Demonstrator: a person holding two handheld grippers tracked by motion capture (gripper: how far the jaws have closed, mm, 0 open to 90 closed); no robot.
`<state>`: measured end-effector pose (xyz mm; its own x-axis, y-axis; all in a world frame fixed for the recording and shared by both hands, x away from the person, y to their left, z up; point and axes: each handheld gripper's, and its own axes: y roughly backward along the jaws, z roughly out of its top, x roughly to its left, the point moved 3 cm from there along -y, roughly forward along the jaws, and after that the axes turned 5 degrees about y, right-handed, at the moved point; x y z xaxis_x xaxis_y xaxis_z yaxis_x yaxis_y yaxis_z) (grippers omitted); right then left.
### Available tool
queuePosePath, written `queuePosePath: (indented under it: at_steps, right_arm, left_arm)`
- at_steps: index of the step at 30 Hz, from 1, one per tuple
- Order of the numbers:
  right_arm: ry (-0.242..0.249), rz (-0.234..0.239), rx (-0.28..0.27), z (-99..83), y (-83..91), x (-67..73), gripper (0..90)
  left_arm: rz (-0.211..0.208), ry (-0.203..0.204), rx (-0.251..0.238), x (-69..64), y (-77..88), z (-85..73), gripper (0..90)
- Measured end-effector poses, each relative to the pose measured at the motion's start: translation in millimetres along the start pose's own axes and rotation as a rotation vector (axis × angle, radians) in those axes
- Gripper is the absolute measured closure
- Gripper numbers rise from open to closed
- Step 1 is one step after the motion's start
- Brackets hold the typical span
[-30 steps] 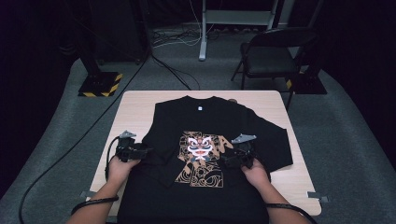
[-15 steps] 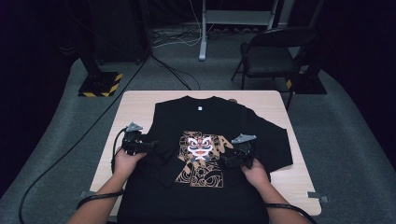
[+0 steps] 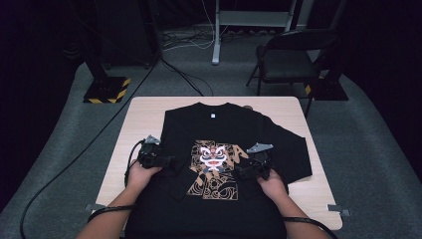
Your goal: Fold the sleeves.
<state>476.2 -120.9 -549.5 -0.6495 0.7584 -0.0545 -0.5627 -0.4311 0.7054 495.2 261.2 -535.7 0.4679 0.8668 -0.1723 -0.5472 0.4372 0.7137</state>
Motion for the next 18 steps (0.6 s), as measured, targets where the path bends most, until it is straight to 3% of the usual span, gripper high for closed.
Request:
queuePosePath:
  at_steps: [3, 6, 8, 13, 16, 18]
  right_arm:
    - [-0.001, 0.0, 0.0, 0.0, 0.0, 0.0, 0.0]
    - [-0.001, 0.0, 0.0, 0.0, 0.0, 0.0, 0.0]
    - [-0.001, 0.0, 0.0, 0.0, 0.0, 0.0, 0.0]
    - [0.0, 0.0, 0.0, 0.0, 0.0, 0.0, 0.0]
    - [0.0, 0.0, 0.0, 0.0, 0.0, 0.0, 0.0]
    - [-0.001, 0.0, 0.0, 0.0, 0.0, 0.0, 0.0]
  left_arm:
    - [0.053, -0.051, -0.046, -4.8, 8.9, 8.6, 25.1]
    - [0.038, -0.054, -0.082, -8.9, 10.9, 16.5, 23.8]
    - [0.03, -0.059, -0.07, -9.5, 5.2, 15.7, 23.1]
    - [0.056, -0.071, -0.004, -4.3, -8.6, 6.4, 22.6]
    - [0.058, -0.059, 0.0, -1.3, -6.6, 3.4, 22.4]
    - [0.056, -0.083, -0.005, -5.9, 0.4, 3.8, 22.9]
